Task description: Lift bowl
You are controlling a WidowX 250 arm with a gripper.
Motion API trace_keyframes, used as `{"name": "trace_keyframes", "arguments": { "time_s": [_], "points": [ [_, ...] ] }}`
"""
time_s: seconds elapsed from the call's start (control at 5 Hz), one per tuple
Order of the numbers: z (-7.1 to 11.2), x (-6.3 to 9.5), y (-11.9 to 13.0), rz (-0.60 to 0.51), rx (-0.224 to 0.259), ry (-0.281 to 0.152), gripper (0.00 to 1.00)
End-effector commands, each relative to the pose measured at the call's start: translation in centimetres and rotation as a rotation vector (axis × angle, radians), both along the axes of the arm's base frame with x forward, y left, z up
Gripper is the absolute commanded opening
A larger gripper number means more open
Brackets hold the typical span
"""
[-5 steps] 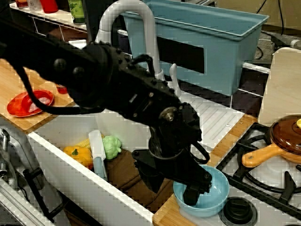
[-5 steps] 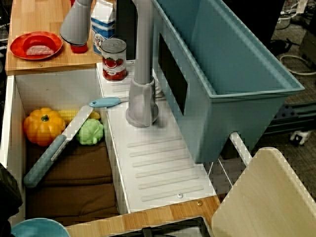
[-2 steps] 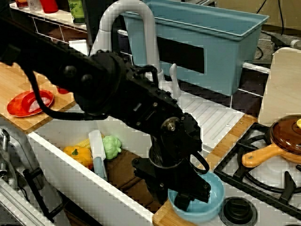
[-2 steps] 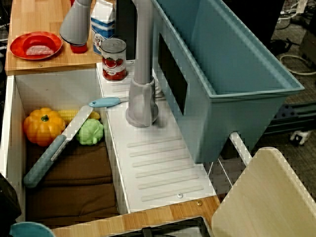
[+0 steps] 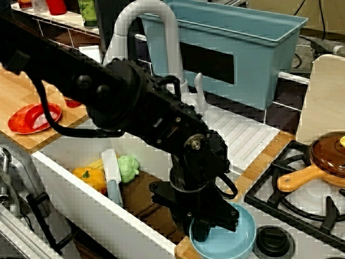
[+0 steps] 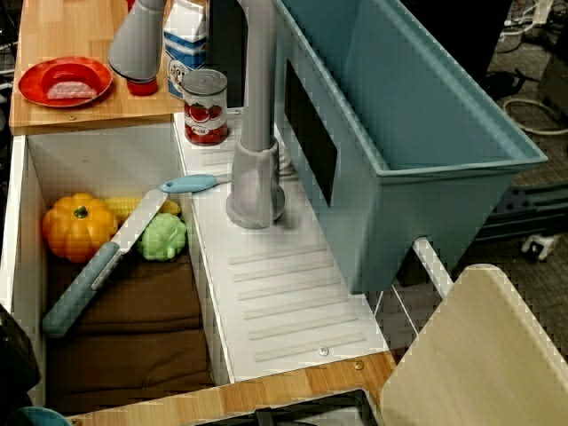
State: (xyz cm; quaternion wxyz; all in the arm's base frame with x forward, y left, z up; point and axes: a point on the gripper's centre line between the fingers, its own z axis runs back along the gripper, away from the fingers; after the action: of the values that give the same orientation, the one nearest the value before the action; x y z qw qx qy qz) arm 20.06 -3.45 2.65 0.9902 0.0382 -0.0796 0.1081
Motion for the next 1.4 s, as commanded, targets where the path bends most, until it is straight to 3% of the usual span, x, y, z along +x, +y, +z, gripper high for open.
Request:
{"name": "trace_keyframes", "arguments": {
  "time_s": [0.0,0.2,0.6,0.8,1.0,1.2],
  "points": [
    [2.0,-0.3,0.6,-0.002,-0.025,-0.008,0.0],
    [6.6,-0.5,0.5,-0.032,-0.115,0.061,0.0],
    [14.3,-1.6,0.2,-0.048,-0.247,0.018,0.0],
    [16.8,-1.8,-0.3,-0.059,-0.267,0.011,0.0],
    [20.8,-2.1,-1.3,-0.092,-0.308,0.01,0.0],
    [23.3,-2.8,-1.8,-0.105,-0.318,-0.01,0.0]
  ]
}}
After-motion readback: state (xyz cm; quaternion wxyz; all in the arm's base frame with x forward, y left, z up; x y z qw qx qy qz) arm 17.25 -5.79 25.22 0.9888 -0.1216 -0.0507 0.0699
